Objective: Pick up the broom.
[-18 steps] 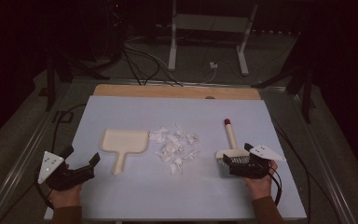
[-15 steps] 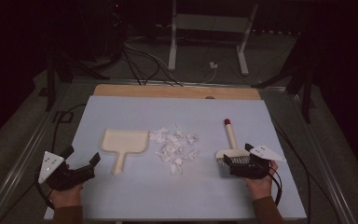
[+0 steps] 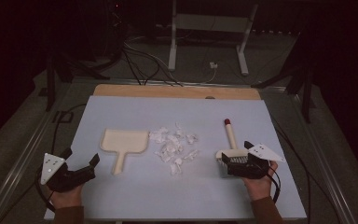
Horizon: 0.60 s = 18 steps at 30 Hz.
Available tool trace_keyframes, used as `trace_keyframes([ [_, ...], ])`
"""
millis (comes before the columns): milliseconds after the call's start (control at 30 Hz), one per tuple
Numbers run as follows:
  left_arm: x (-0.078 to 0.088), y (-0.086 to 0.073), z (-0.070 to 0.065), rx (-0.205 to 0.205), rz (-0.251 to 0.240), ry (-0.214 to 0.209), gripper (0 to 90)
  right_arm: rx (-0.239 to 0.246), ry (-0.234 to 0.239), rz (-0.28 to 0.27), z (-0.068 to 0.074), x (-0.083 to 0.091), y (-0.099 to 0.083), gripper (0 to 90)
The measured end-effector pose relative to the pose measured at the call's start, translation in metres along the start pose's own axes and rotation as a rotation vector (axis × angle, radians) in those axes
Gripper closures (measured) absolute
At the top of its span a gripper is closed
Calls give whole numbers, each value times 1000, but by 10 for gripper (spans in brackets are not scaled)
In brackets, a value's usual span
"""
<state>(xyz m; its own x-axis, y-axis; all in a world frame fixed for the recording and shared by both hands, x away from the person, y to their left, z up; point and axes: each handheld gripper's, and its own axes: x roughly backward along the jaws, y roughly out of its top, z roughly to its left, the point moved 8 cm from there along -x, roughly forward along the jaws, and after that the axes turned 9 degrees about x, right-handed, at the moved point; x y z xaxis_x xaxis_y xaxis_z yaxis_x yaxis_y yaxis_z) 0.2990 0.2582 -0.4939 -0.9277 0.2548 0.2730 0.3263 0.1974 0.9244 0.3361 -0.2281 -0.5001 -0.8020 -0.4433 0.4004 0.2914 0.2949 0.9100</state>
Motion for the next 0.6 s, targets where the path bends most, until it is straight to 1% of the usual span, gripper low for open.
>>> trace_keyframes([
  [67,1,0,2,-8,-6,24,7,7,0,-2,1,2,7,2],
  [133,2,1,1,-8,-10,18,15,10,1,-5,0,3,9,2],
  [233,2,0,1,-3,-6,19,24,5,-4,-1,-5,4,14,2],
  [267,2,-1,1,-1,-1,22,18,-11,-4,-8,-9,5,18,2],
  [300,2,-1,1,-1,-2,23,18,-11,-4,-8,-9,5,18,2],
  [333,2,-1,0,0,-1,19,13,-21,-2,-9,-11,6,19,2],
  [367,1,-2,0,-3,4,19,4,-25,-2,-10,-14,6,22,2],
  [433,1,-2,0,-12,3,23,4,-26,-2,-12,-15,6,23,2],
  [467,1,-2,-1,-9,7,19,4,-26,-8,-18,-18,6,26,2],
  [600,0,-4,0,-7,12,24,4,-35,-8,-23,-21,6,31,2],
])
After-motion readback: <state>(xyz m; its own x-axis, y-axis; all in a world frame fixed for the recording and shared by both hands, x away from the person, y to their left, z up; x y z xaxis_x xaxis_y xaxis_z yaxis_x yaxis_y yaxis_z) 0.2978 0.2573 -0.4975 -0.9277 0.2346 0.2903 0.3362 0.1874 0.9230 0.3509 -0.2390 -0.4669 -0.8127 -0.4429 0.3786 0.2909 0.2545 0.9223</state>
